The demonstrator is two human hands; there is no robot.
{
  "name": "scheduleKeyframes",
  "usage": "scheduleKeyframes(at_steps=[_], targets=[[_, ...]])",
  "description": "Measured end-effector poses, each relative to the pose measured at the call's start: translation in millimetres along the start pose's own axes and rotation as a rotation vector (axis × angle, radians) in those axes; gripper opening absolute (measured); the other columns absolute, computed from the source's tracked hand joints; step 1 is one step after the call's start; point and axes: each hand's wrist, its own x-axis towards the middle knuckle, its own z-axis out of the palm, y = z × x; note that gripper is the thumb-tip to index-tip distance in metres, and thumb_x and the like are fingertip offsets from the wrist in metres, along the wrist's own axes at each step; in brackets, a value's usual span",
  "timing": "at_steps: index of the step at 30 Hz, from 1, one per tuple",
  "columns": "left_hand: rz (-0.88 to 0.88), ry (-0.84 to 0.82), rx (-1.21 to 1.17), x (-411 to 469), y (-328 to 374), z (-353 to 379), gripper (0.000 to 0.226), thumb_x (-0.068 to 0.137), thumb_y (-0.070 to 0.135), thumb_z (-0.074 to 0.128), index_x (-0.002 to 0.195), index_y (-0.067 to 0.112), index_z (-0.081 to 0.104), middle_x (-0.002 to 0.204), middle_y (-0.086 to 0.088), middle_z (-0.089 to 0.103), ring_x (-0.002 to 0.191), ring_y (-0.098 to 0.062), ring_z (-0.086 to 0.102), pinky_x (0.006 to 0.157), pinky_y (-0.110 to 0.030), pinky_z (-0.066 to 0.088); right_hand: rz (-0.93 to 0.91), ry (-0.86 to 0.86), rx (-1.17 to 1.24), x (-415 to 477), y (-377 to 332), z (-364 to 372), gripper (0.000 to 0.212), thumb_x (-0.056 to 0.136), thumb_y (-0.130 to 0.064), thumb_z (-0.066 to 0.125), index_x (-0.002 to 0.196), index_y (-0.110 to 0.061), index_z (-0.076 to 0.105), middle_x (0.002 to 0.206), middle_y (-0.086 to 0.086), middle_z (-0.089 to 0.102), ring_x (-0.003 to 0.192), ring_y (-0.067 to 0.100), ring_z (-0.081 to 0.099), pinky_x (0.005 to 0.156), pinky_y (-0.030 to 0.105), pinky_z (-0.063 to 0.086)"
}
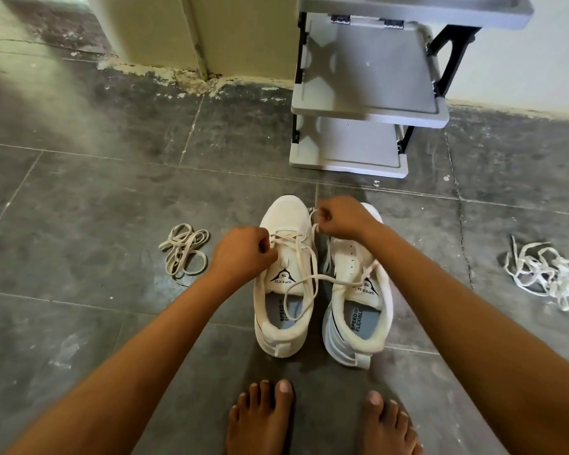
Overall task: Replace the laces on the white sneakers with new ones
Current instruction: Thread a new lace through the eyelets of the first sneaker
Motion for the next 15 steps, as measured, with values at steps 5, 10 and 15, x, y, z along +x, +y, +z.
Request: scheduleKeyframes(at_steps=[5,10,15], targets=[[-0.025,-0.014,-0.068,-6.8,6.8,-13.1,0.012,0.083,0.031,0.066,0.081,0.021,0.061,0.077,0.004,0.058,0.079,-0.018,0.059,0.068,-0.029,0.046,0.01,0.009,0.724,-39.5,-11.8,-34.1,0.011,0.079,0.004,0.067,0.082,-0.004,0.061,0.084,0.017,0.066,0.07,0.018,0.062,0.071,0.029,0.053],[-0.002,-0.021,-0.489,-16.2,24.6,-40.1,0.049,0.08,0.024,0.073,0.126,0.026,0.055,0.114,0.001,0.06,0.099,-0.022,0.06,0.086,-0.038,0.053,-0.018,0.049,0.724,-56.2,-35.2,-36.6,0.012,0.083,-0.003,0.067,0.095,-0.001,0.069,0.079,0.008,0.068,0.065,0.008,0.061,0.063,0.014,0.049],[0.025,-0.187,-0.606,-24.1,40.7,-55.5,0.02,0.088,0.015,0.064,0.108,0.012,0.065,0.096,-0.005,0.068,0.068,-0.013,0.064,0.053,-0.014,0.049,0.017,0.131,0.706,-59.4,-40.6,-39.5,0.011,0.082,-0.012,0.071,0.09,-0.004,0.069,0.069,0.001,0.065,0.057,0.003,0.058,0.059,0.015,0.046]])
